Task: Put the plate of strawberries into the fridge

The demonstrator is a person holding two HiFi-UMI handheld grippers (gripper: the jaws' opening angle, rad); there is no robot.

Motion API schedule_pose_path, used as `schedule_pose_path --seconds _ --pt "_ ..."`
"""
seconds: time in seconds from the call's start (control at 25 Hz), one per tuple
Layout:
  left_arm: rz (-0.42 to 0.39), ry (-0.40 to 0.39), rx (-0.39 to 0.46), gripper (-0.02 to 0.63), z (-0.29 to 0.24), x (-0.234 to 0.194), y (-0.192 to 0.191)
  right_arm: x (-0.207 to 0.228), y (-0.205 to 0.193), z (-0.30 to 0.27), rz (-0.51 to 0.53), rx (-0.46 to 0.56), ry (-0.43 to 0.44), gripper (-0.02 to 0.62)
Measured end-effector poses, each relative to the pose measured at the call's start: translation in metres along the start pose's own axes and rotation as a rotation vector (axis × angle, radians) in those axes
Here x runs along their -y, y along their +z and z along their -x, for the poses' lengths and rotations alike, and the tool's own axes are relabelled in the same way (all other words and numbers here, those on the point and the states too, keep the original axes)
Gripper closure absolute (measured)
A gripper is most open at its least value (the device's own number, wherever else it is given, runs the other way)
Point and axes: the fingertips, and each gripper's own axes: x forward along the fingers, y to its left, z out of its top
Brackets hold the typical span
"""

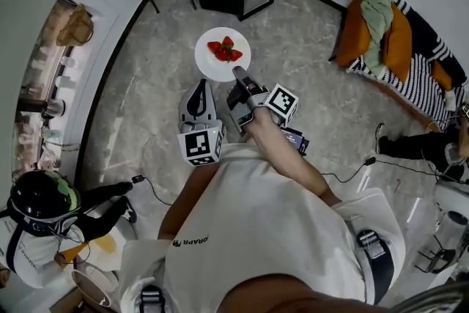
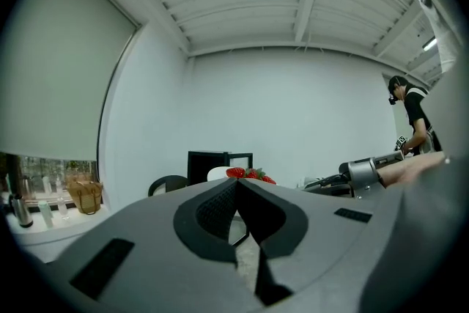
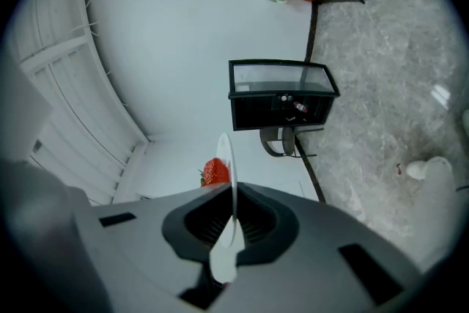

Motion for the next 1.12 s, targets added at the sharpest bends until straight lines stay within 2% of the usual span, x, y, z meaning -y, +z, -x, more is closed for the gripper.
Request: schedule_pose_path --seconds 0.28,0.44,0.64,0.76,0.92,1.12 --pt "0.006 -0.013 -0.006 0.604 -0.021 0.002 -0.014 0.019 0.013 -0.006 0.022 -0.018 -0.051 0.575" --pt "0.008 -0.02 -0.017 0.604 -0.062 -0.005 -0.014 0.017 0.04 -0.042 0.001 -0.004 -0.024 0.575" --pt "-0.005 -0.044 -0.006 0.604 -0.099 -0.013 -0.015 0.025 0.058 -0.07 0.006 0.006 -0.058 0.575" --pt "-0.015 -0.061 0.0 0.604 -0.135 -0.034 -0.01 0.026 0.069 -0.109 -0.01 0.023 -0.039 0.575" --pt "-0.019 -0.089 -0.002 0.604 -0.191 -0.073 0.004 0.02 0.083 -0.171 -0.006 0.057 -0.069 0.575" --pt "-0.012 -0.119 -0.016 0.604 -0.236 -0.104 0.011 0.003 0.097 -0.225 0.038 0.091 -0.061 0.575"
